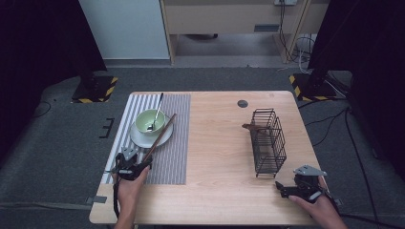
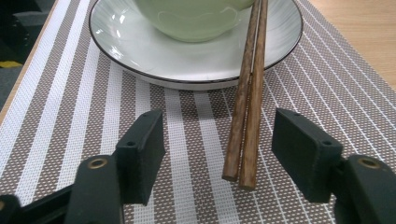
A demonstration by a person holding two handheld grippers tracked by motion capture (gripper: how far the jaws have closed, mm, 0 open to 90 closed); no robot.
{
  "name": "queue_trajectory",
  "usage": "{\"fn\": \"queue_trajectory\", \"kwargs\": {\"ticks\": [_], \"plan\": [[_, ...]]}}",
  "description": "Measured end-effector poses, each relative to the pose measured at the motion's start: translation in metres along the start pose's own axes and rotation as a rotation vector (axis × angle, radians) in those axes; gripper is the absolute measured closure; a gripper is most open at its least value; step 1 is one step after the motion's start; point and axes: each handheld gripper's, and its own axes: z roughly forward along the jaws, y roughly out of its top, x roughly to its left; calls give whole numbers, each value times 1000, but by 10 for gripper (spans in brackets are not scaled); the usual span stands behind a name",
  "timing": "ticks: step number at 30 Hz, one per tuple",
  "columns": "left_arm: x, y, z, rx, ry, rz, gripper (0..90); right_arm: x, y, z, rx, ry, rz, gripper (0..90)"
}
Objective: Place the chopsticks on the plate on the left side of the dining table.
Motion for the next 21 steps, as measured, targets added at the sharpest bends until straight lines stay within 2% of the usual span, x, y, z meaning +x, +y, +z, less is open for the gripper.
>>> {"fn": "queue_trajectory", "kwargs": {"ticks": [14, 21], "plan": [[-1, 1, 5, 14, -19, 12, 244, 0, 0, 0, 0, 0, 0, 3], [-5, 3, 9, 32, -9, 26, 232, 0, 0, 0, 1, 2, -2, 4]]}}
